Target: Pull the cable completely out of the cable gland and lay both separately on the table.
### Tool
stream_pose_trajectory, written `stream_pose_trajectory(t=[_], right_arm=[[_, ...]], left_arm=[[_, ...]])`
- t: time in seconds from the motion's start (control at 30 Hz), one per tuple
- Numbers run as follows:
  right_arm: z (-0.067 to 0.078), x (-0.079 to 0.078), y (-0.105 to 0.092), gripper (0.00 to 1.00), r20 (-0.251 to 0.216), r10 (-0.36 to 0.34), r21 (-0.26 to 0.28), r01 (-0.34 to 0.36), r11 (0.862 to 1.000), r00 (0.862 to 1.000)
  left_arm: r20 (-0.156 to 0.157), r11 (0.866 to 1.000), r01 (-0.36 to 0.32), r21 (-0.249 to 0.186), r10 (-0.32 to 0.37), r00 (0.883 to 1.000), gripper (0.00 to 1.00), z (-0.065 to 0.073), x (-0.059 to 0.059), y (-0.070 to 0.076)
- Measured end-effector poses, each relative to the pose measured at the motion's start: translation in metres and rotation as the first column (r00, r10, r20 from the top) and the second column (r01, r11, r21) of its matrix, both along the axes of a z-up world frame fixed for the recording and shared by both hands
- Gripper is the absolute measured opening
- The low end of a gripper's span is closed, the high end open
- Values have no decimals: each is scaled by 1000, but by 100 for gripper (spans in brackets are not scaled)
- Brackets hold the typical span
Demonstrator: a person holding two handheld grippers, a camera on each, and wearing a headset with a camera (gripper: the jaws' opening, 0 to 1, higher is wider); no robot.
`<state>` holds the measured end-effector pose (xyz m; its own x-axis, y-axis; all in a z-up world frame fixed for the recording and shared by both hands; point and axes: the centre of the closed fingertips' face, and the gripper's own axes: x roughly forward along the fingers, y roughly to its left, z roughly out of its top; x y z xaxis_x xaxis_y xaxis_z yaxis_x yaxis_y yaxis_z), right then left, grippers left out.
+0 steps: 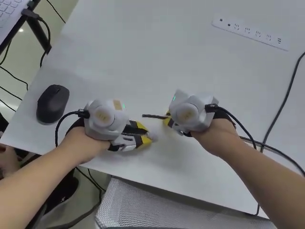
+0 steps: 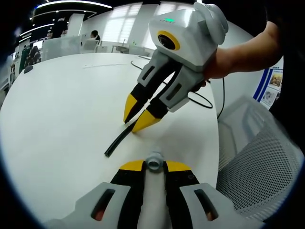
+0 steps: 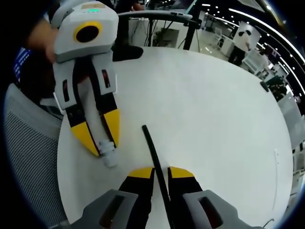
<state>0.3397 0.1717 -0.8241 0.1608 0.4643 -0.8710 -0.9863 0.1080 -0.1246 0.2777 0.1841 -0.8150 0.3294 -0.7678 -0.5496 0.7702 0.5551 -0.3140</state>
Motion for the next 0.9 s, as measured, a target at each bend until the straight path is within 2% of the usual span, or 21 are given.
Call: stream_pose_trajectory(t=[0.1,0.4,0.67,0.77,0.83,0.9], right_arm=[[5,2,-4,8,7,-16,-1,16,1000,1000],[25,1,-10,13,26,-37,45,36,998,999],[43,0,-22,19,31,-64,92,60,994,997],[52,-3,-24,21,24,-80,140,76,987,997],[58,-6,-29,23,25,-91,149,87,985,996],[64,-8,-34,23,25,-110,170,104,980,994]], left_arm=[[1,1000,-1,2,1,1000,16,0,-1,-1],[5,1000,-12,17,12,1000,19,2,-3,-3],[24,999,-46,27,45,999,24,10,-5,-4],[23,997,-72,18,71,997,27,15,-5,-4],[26,996,-87,14,87,996,29,19,-7,-4],[31,992,-122,-16,122,992,31,28,-5,-5]])
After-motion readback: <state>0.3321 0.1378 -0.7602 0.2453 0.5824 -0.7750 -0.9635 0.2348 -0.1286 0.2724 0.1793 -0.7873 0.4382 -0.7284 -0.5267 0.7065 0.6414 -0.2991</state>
